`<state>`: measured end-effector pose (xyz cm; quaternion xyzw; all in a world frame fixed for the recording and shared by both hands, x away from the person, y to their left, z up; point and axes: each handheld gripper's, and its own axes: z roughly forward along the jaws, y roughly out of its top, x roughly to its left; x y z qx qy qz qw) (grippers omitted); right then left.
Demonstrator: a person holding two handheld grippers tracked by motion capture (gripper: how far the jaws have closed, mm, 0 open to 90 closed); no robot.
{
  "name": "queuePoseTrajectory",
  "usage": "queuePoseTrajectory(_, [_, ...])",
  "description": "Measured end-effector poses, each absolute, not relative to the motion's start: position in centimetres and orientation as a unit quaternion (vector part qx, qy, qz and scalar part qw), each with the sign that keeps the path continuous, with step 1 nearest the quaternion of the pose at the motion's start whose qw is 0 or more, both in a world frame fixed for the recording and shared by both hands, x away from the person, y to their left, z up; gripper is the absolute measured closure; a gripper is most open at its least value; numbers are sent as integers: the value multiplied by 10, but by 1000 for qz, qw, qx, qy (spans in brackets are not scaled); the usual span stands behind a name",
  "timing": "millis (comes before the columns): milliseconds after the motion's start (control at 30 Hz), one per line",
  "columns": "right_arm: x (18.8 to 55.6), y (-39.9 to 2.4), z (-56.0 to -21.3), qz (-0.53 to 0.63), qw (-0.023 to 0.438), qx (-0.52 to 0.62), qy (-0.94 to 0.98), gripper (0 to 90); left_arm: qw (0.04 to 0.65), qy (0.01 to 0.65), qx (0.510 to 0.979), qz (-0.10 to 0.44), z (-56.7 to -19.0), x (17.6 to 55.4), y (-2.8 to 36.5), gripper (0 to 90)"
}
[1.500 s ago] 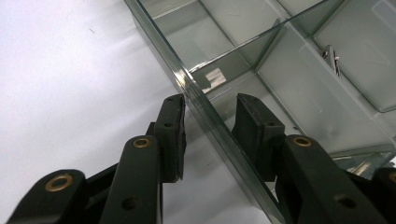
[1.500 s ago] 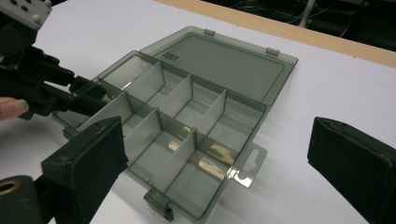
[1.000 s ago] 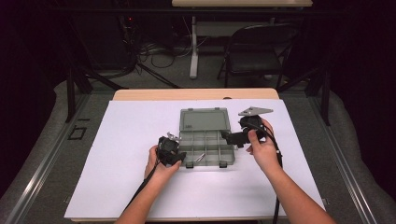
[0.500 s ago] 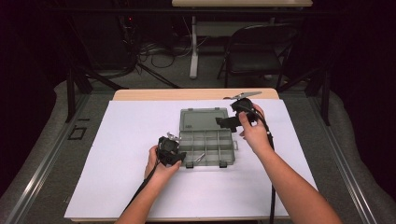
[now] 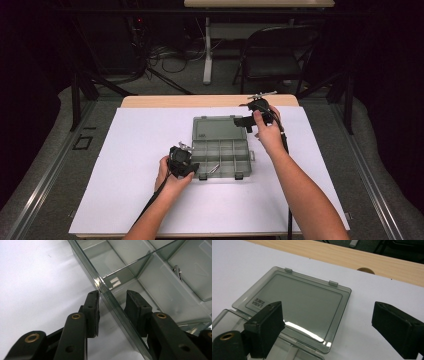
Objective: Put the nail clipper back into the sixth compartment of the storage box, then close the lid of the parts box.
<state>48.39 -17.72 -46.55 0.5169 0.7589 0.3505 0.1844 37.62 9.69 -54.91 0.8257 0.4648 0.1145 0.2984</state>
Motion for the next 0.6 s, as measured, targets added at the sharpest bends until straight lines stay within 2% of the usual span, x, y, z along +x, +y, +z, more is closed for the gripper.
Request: queuePoseTrajectory(600, [496, -176, -485, 340, 173, 537, 753, 116, 300, 467, 824, 116, -550, 375, 97, 637])
